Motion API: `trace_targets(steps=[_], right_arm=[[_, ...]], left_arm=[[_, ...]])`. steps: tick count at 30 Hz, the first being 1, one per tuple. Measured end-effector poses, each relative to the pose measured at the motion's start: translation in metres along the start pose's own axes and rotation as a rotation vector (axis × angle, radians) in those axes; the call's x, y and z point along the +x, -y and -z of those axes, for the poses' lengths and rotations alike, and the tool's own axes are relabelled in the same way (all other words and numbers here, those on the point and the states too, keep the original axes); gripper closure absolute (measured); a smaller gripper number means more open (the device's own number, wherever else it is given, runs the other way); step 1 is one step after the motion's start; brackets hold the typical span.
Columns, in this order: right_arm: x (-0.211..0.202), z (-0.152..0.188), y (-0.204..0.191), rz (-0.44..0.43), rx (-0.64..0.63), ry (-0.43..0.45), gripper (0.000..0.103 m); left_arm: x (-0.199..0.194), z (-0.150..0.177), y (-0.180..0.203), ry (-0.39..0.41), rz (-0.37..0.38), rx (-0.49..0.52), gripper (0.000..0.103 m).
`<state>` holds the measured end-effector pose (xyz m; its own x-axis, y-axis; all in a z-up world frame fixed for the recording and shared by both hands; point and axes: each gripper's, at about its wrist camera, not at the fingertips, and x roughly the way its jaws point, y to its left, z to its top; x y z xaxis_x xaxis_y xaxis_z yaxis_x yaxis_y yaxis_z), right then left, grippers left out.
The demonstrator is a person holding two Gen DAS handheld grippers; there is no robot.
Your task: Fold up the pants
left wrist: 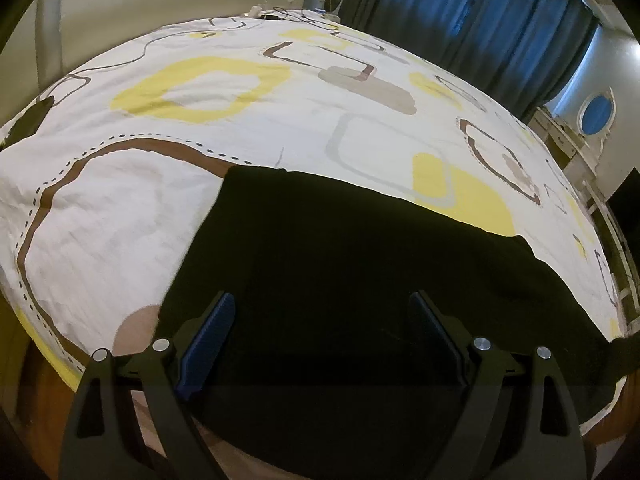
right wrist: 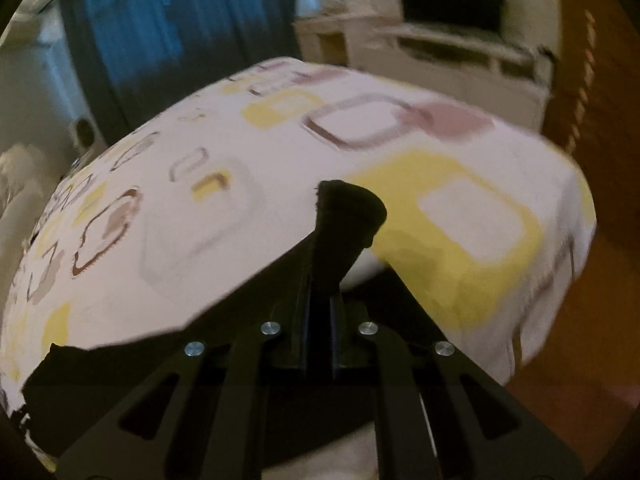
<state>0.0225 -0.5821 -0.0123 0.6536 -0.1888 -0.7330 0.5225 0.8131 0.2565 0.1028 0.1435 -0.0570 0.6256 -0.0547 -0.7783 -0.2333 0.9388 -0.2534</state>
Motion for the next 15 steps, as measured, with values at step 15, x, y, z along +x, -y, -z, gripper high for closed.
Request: trace_targets(steps=[15], right_arm=[[0.027,0.058,0.092,-0.136,0.358,-0.06,0.096]], left_arm=[[0.003,0.01,0.011,-0.024,0.003,0.013,0.015]])
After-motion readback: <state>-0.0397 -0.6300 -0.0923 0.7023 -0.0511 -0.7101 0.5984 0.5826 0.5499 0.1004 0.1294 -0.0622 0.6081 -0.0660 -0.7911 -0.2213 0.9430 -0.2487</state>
